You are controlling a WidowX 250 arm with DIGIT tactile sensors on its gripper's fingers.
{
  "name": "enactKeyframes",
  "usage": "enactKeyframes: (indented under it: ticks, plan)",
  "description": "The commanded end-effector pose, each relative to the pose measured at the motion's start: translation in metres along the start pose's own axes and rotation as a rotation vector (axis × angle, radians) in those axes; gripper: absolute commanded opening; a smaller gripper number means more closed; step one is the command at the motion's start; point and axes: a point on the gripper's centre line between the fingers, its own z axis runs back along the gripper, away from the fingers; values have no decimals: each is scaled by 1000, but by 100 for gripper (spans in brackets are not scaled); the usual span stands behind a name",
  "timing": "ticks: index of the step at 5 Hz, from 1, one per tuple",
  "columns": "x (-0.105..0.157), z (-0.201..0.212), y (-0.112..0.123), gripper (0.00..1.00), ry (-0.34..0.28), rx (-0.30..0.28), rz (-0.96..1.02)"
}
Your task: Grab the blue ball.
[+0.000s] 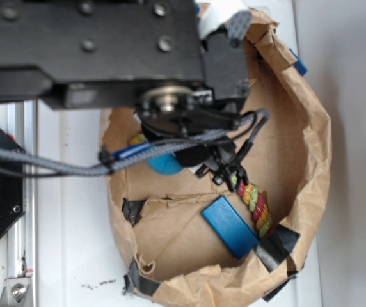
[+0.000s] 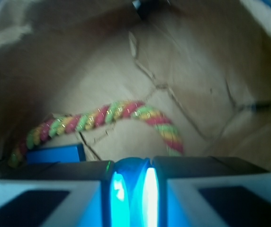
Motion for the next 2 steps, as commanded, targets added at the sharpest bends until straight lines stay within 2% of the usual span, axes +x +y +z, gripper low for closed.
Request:
enactKeyframes:
  ticks: [1,2]
  plan:
    - [4,16,-4,0,-50,-3,-2]
    - [4,16,-4,100,-50,-3,-2]
